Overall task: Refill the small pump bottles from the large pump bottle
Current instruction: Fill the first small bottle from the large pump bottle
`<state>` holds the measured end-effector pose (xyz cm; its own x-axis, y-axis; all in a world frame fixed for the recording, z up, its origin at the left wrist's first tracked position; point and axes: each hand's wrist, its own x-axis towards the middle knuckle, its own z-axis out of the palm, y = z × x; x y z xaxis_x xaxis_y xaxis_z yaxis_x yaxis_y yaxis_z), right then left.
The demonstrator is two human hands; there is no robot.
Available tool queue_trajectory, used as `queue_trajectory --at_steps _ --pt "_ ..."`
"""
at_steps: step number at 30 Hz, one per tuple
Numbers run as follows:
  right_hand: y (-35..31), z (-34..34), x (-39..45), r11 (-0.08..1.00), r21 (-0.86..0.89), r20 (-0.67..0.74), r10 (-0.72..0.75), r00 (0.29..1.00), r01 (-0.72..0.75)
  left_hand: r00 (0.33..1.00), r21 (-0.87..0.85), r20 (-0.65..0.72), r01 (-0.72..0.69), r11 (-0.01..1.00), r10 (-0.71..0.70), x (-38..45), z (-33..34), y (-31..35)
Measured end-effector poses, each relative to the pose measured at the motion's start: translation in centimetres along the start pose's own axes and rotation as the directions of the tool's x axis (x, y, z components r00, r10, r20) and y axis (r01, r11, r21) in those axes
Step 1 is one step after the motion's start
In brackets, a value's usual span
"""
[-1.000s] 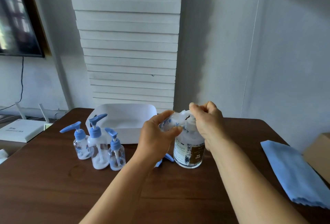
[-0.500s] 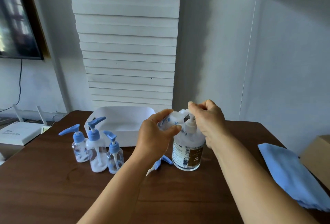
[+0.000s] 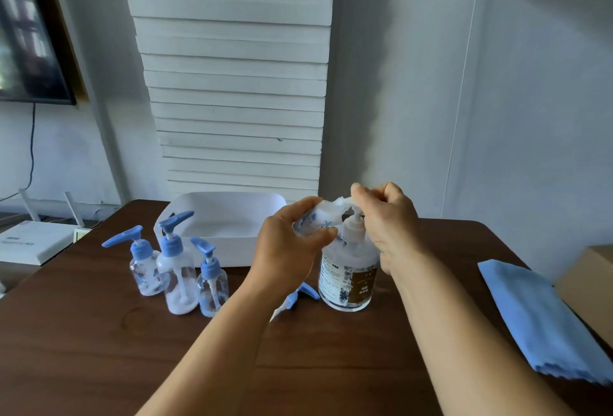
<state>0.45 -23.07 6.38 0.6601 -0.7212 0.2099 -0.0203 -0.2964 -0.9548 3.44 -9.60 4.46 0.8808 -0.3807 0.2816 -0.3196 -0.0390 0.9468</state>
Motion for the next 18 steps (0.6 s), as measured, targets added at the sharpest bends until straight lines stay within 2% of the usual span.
queue_trajectory --at_steps 4,11,15,18 --pt "1.4 0.8 -0.4 0.999 -0.029 -0.027 0.022 0.999 -0.022 0.999 -0.032 0.006 0.037 0.999 -0.036 -0.5 0.0 -0.6" --pt "0.0 0.0 0.1 1.000 -0.016 -0.006 0.008 1.000 -0.009 1.000 0.046 0.004 -0.025 0.999 0.025 0.2 -0.2 0.2" --pt "1.5 0.8 -0.5 0.999 -0.030 -0.038 0.021 0.999 -0.023 0.999 -0.015 0.015 0.035 0.999 -0.035 -0.3 -0.1 -0.6" --pt "0.6 0.5 -0.2 0.998 -0.050 -0.001 0.025 1.000 -0.025 1.000 -0.011 0.013 0.014 1.000 -0.014 -0.2 -0.2 -0.4"
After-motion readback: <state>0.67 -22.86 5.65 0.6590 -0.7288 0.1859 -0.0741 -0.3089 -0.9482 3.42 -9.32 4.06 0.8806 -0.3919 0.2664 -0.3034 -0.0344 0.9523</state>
